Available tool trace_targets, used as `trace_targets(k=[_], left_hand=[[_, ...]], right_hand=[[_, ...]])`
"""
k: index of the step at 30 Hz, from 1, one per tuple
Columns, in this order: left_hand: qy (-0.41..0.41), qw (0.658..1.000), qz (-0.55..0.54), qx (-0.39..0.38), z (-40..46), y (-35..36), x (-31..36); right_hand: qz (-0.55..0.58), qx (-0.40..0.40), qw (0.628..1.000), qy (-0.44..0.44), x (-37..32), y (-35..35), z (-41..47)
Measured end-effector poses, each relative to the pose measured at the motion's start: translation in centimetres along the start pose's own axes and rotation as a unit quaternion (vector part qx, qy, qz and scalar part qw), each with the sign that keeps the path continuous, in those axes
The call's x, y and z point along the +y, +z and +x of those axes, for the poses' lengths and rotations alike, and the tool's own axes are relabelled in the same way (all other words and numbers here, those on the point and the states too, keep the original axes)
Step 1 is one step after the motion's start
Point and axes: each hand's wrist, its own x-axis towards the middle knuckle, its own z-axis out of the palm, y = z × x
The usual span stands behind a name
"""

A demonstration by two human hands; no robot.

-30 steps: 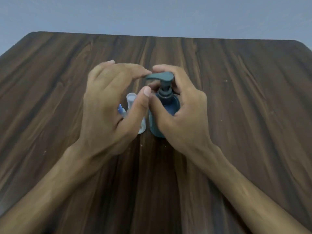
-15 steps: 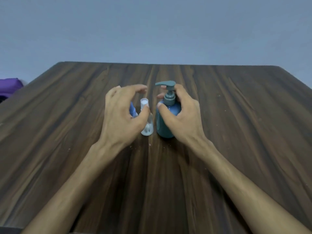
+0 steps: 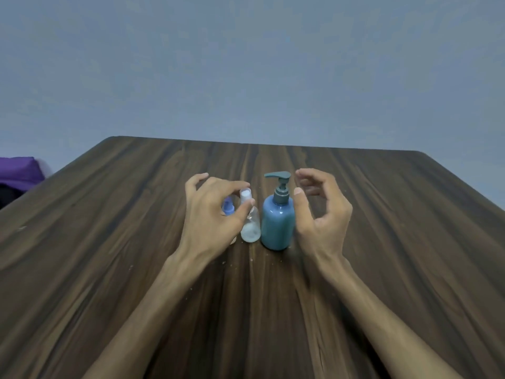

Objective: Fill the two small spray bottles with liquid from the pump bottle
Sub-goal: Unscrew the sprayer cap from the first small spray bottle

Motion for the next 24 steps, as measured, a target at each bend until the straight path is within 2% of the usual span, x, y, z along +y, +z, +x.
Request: trace_targets(k=[4,8,10,14,18,20,24], left_hand=[[0.005,0.997,-0.052,0.051,0.5,-1.3,1.5],[0.003,0.992,-0.125,0.029,0.3,-2.5,2.7],[-0.022,0.983,-0.182,0.011,0.0,-2.8,3.1],[-0.072,0.953,-0.294,-0.012,-0.9,-2.3,3.6],[-0.102,0.932,-0.346,-0.042,-2.5,-1.5,4.1],[-0.116,0.92,-0.365,-0.084,-3.0,-1.0,3.9],[-0.186,0.863,-0.429,-0.19,-3.4,-0.9,2.7]], right_hand=[[-0.006,0.034,0.997,-0.065,-0.4,-0.3,-0.1],[-0.001,-0.019,0.992,-0.124,-1.3,-0.7,-1.2],[-0.01,-0.064,0.99,-0.124,-1.9,-0.8,-2.1],[-0.014,-0.172,0.983,-0.065,-3.1,-0.9,-3.8],[0.094,-0.261,0.957,0.08,-3.2,-1.1,-5.5],[0.154,-0.298,0.933,0.127,-3.0,-1.1,-5.9],[0.194,-0.357,0.894,0.188,-2.9,-0.7,-5.3]])
